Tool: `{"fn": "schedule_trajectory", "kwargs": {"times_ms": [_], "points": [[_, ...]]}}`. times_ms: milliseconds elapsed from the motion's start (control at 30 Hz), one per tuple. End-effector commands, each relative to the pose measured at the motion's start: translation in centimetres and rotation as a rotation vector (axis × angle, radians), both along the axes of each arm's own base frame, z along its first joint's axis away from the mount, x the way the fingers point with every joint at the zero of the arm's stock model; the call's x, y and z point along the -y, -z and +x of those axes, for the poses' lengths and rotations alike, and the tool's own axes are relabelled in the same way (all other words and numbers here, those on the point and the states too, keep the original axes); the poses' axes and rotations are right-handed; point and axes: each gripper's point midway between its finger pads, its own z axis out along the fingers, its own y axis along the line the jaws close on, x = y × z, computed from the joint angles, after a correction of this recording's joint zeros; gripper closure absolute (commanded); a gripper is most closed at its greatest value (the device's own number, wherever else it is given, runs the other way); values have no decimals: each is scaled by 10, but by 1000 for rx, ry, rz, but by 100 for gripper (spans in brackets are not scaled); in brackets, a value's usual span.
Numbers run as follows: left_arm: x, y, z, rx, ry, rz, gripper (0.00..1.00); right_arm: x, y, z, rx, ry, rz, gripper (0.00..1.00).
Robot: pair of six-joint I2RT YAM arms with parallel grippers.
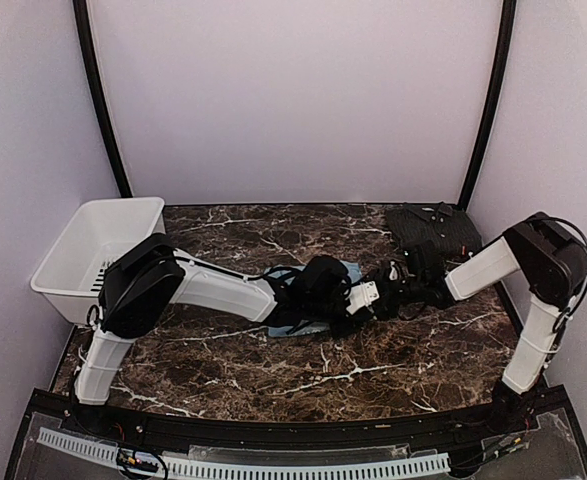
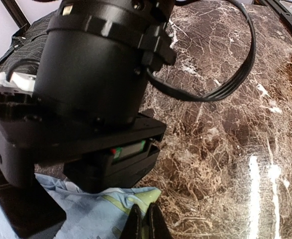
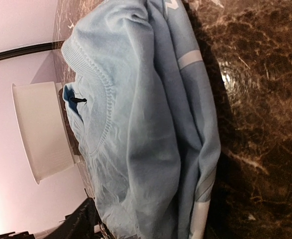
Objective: Fold and stack the mixed laundry pile
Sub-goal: Pick up the square-folded T-shirt from the center of the board, then place the square-folded T-shirt at the corner of the board.
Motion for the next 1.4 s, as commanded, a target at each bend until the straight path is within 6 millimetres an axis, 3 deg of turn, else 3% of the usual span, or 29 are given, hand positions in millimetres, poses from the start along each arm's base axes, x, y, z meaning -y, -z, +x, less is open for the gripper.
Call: {"fn": "schedule_trajectory", "kwargs": {"times_ms": [0,267,467,500,733,833,867,933,1167,1367], "points": [[2,-58,0,43,14,-114,100,-2,8,18,9,86,-9,44],[1,-60,2,42,19,-124,100,-8,20,41,30,128,-45,56],[-2,-60,7,33,-2,-116,98,-2,29,54,63,107,-195,99],[-4,-59,9,31,-19,-104,95,1,28,57,83,97,-240,100],[-31,-67,24,-74,-166,-99,48,22,-7,93,272,14,-543,100],[-45,-65,27,-90,-217,-90,33,30,-25,112,367,-40,-670,100],[-52,-63,28,-92,-243,-82,19,31,-30,117,381,-51,-697,100],[-62,-58,27,-109,-264,-68,4,41,-39,132,428,-74,-786,100],[-89,-40,20,-229,-321,-51,1,64,-68,171,531,-90,-932,100],[-101,-35,12,-254,-327,-58,1,92,-94,195,583,-69,-1002,100]]}}
